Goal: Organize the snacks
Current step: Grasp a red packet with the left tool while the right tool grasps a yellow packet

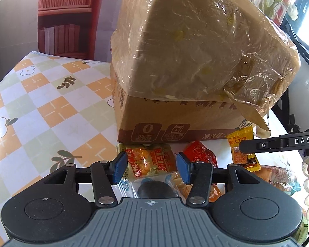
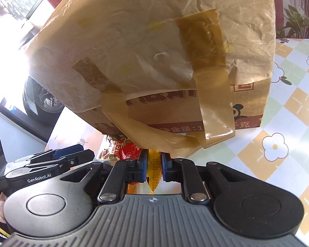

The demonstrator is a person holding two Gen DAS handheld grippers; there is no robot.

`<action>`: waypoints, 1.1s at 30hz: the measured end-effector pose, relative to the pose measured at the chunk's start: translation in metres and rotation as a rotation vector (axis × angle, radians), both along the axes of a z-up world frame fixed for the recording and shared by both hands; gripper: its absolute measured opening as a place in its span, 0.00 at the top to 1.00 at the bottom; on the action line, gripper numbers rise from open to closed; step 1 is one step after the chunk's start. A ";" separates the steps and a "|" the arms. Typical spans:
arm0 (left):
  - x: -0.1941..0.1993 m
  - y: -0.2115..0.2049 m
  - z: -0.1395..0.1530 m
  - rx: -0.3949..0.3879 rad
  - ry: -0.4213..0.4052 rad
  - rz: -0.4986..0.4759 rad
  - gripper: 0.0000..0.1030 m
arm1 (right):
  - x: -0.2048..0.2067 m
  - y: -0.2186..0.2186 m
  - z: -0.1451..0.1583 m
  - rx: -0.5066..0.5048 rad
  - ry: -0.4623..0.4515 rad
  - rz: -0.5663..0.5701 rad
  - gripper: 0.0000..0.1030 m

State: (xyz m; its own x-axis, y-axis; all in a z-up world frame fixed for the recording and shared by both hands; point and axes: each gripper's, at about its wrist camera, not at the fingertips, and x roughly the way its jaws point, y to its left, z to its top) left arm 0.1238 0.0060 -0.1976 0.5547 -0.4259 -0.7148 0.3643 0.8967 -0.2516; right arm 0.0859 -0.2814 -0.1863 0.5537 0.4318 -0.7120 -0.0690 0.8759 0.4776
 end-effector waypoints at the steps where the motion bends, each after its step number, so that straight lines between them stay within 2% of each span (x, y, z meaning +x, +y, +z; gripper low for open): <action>1: 0.000 -0.004 0.001 -0.010 0.000 -0.017 0.47 | 0.000 -0.003 0.000 -0.003 -0.003 -0.016 0.86; 6: 0.003 -0.037 0.000 -0.054 0.027 -0.091 0.47 | 0.003 -0.014 -0.001 -0.008 -0.009 -0.037 0.86; 12: 0.014 -0.065 -0.018 -0.013 0.066 -0.087 0.46 | 0.004 -0.021 -0.004 -0.005 -0.004 -0.033 0.86; 19: 0.018 -0.088 -0.034 0.017 0.099 -0.128 0.44 | 0.010 -0.018 -0.015 0.012 0.029 -0.028 0.86; 24: 0.014 -0.102 -0.039 0.023 0.083 -0.164 0.44 | 0.011 -0.016 -0.021 0.026 0.053 -0.018 0.86; 25: 0.013 -0.104 -0.039 0.025 0.078 -0.174 0.49 | 0.010 -0.015 -0.021 0.027 0.056 -0.016 0.86; 27: 0.011 -0.104 -0.039 -0.002 0.071 -0.199 0.70 | 0.010 -0.014 -0.022 0.030 0.060 -0.013 0.86; 28: 0.009 -0.104 -0.038 -0.013 0.071 -0.209 0.84 | 0.009 -0.014 -0.022 0.030 0.058 -0.014 0.86; 30: 0.000 -0.103 -0.031 -0.008 0.037 -0.213 0.88 | 0.008 -0.015 -0.020 0.030 0.052 -0.013 0.86; 33: -0.014 -0.095 -0.021 -0.004 -0.009 -0.196 0.90 | 0.005 -0.014 -0.012 0.025 0.039 0.000 0.86</action>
State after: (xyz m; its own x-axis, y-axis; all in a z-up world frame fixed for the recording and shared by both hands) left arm 0.1099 -0.0888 -0.2191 0.4671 -0.5293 -0.7083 0.5340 0.8073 -0.2511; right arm 0.0905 -0.2955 -0.1983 0.5263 0.4494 -0.7219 -0.0497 0.8638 0.5014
